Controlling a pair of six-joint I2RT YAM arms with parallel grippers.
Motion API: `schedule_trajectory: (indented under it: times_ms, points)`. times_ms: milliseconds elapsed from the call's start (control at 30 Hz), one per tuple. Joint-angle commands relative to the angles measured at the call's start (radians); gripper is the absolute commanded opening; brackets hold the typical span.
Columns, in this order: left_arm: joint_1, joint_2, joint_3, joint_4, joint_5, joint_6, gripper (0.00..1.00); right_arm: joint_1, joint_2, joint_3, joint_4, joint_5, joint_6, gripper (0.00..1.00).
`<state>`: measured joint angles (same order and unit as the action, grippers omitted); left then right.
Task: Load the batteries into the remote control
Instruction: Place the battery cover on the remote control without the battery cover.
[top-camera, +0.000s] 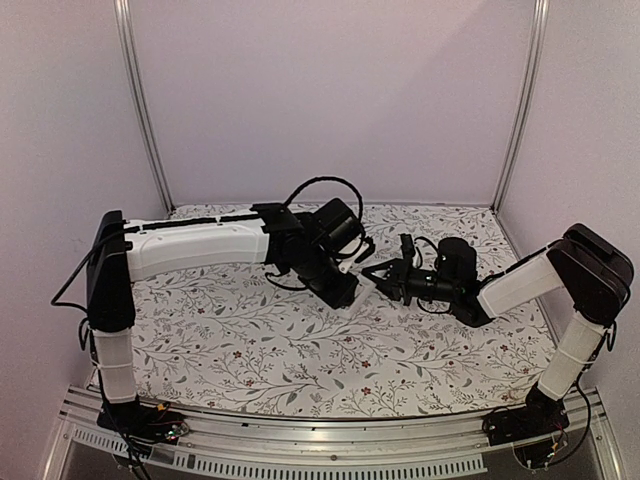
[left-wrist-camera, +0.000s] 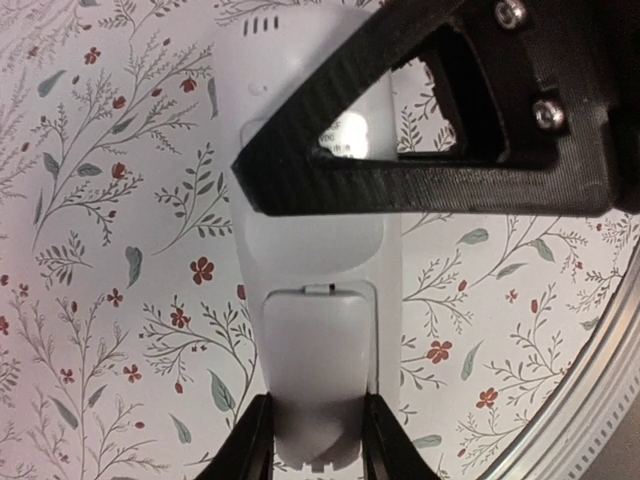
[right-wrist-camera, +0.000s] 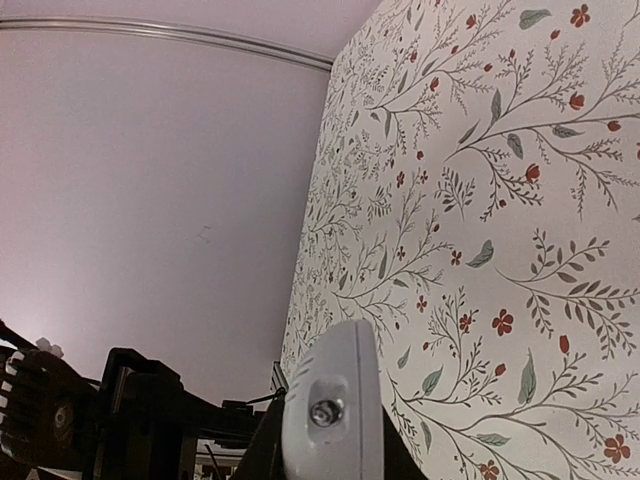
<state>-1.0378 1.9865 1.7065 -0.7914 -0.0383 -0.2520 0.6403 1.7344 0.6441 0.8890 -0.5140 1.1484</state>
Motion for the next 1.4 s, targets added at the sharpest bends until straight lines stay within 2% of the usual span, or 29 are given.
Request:
schedule_trajectory:
  times_ms: [0, 733, 1133, 1367]
  points:
    - [0.008, 0.018, 0.021, -0.042, -0.030, -0.035, 0.29, 0.003, -0.036, -0.014, 0.048, 0.012, 0.002, 0.00]
    - [0.011, 0.066, 0.079, -0.026, 0.025, -0.057, 0.30, 0.018, -0.029, -0.009, 0.096, 0.010, 0.019, 0.00]
    - [0.017, 0.052, 0.057, -0.031, 0.004, -0.052, 0.42, 0.008, -0.009, -0.009, 0.165, -0.006, 0.072, 0.00]
    - [0.023, 0.004, 0.051, -0.018, -0.013, -0.037, 0.59, 0.004, 0.000, -0.012, 0.177, -0.017, 0.087, 0.00]
